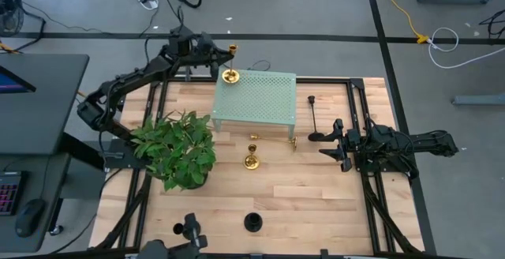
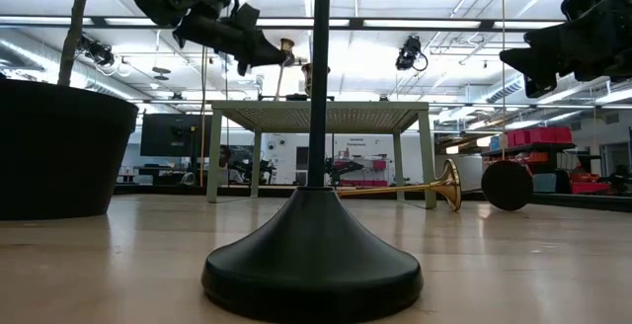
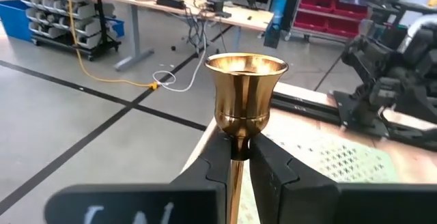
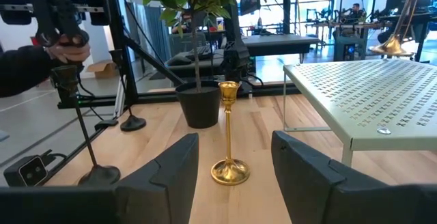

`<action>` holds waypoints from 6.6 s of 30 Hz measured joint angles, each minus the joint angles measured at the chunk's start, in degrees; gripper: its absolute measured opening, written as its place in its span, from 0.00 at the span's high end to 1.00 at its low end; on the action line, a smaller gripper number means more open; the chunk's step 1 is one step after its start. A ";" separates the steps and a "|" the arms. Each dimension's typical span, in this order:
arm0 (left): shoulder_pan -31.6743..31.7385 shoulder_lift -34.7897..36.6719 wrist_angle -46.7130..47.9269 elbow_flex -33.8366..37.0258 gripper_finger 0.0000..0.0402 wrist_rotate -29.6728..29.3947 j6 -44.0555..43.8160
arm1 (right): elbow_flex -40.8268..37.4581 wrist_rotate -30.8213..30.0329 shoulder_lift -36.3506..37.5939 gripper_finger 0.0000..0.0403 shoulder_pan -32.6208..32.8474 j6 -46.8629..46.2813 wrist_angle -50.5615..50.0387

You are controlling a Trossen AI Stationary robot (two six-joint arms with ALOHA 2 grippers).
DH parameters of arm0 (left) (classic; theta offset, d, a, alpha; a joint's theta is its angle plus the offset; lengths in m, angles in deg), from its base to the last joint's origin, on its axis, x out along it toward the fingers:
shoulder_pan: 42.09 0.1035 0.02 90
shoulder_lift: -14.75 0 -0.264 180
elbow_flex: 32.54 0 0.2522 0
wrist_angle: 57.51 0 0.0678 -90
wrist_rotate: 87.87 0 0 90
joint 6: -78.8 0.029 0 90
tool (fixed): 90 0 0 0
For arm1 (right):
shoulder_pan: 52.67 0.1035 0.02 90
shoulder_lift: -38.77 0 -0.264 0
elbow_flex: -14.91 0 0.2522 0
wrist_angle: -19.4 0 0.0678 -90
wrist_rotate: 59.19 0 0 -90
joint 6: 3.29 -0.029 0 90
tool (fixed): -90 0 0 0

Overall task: Pick & Place candle stick holders
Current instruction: Put the left gold candle holder on the shelf, then put the left black candle holder on the shelf

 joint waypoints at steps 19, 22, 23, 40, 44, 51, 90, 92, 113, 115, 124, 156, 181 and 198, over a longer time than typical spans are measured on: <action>0.97 0.00 -1.12 1.79 0.92 0.85 1.70 | 0.00 0.00 0.00 0.54 0.01 0.01 0.00; 1.27 0.02 -1.29 1.79 0.92 0.85 1.68 | 0.00 0.00 0.00 0.54 0.00 0.02 0.00; 1.27 0.02 -1.31 1.79 0.92 0.85 1.70 | 0.01 0.00 0.01 0.54 0.02 0.01 0.00; -0.04 -3.54 -4.09 1.61 0.92 -1.21 1.27 | 0.02 0.00 0.00 0.54 0.00 0.00 0.00; 0.34 -3.82 -4.17 1.61 0.92 -0.37 1.24 | 0.00 0.00 0.00 0.54 0.00 0.02 0.00; 1.01 -3.74 -3.94 1.68 0.89 1.22 -1.20 | 0.01 0.00 0.02 0.54 0.02 0.01 0.00; 2.19 3.92 0.49 1.90 0.65 5.20 0.13 | 0.01 0.08 0.00 0.54 0.00 2.57 8.48; 2.23 4.24 0.53 1.90 0.65 5.09 0.12 | 0.00 0.07 0.02 0.54 0.00 2.95 10.08; 2.19 4.70 2.83 1.81 0.65 0.18 0.78 | 0.01 0.04 0.02 0.54 0.00 1.42 14.29; 2.20 4.70 3.10 1.81 0.65 -0.10 1.26 | 0.02 0.04 0.02 0.54 0.01 1.42 14.29; 2.93 4.96 3.41 1.81 0.65 1.99 1.29 | 0.02 0.03 0.02 0.54 0.00 1.44 14.29; 3.41 15.03 27.43 1.79 0.65 -0.50 5.41 | 0.01 0.02 0.02 0.54 0.02 -0.17 14.21; -16.06 44.47 65.45 1.79 0.77 -5.02 4.18 | 0.00 0.04 0.00 0.54 0.02 -5.09 11.47; -22.32 64.12 69.37 1.79 0.77 -17.24 -4.32 | 0.02 0.02 0.00 0.54 0.01 -7.98 12.10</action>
